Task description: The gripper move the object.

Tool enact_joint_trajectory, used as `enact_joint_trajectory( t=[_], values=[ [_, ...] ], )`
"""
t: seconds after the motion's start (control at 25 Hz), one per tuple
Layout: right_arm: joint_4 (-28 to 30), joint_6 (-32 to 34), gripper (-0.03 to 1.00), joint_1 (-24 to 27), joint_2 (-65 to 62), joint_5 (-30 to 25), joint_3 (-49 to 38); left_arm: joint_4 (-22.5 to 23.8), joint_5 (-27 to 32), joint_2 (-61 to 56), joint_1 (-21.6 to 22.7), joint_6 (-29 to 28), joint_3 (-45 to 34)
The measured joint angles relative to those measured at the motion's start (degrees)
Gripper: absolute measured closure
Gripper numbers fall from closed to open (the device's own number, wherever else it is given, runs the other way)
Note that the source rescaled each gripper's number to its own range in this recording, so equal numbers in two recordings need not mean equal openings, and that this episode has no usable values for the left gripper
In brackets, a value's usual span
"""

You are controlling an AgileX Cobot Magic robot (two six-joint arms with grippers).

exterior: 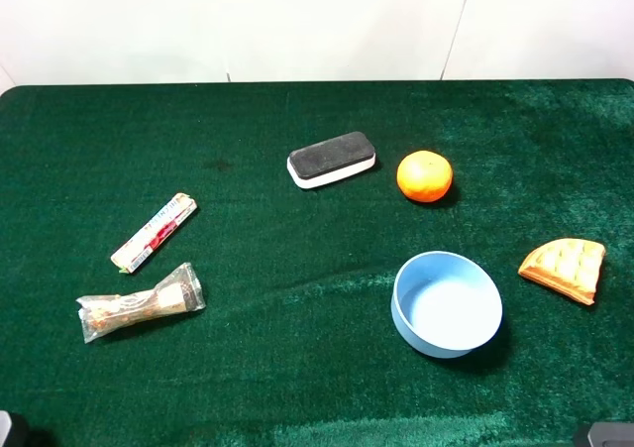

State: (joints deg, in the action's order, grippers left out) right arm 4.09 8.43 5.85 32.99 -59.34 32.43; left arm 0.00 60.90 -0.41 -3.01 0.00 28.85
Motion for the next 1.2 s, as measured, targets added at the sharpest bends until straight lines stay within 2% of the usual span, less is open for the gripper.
enact_joint_trajectory(
  t=[0.28,0.56,1.0,1.2],
  values=[
    [-3.3,-7.3,-0.03,0.0,-16.5,-0.8,-2.8,0.0,0.0,0.0,0.0,0.0,0.0],
    [-9.7,-14.5,-0.03,0.0,-26.9,-0.7,-2.9,0.0,0.0,0.0,0.0,0.0,0.0],
    [-16.4,-18.7,-0.03,-0.4,-30.2,-0.9,-2.9,0.0,0.0,0.0,0.0,0.0,0.0],
    [-16.7,-19.3,-0.03,-0.4,-30.2,-1.0,-2.9,0.0,0.0,0.0,0.0,0.0,0.0]
  ],
)
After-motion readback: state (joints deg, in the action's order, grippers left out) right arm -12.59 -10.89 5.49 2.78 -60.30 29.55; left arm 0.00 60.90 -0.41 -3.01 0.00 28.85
